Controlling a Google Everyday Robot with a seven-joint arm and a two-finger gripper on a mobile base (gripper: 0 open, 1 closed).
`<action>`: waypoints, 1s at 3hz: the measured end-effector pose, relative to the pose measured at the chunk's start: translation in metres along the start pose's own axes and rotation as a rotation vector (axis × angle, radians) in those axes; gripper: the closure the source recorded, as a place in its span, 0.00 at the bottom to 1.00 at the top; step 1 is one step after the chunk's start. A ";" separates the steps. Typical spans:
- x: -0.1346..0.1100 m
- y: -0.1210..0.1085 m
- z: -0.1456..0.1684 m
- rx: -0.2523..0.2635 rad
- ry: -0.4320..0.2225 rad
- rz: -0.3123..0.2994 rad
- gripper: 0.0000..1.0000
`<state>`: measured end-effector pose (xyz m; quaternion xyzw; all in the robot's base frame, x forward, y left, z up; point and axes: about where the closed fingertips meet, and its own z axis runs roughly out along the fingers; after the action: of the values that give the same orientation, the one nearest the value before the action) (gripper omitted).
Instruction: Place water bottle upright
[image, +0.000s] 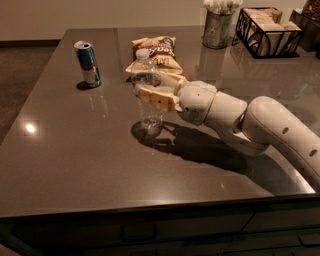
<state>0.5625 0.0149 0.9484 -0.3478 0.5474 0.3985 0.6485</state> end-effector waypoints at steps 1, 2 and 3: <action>0.004 0.001 0.000 -0.022 -0.021 -0.008 0.58; 0.004 0.002 0.002 -0.026 -0.022 -0.009 0.35; 0.003 0.004 0.004 -0.031 -0.022 -0.010 0.04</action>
Offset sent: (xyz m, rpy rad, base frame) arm -0.0003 0.0010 -0.0037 0.0124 -0.0181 0.0190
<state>0.5606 0.0208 0.9458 -0.3562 0.5321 0.4075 0.6511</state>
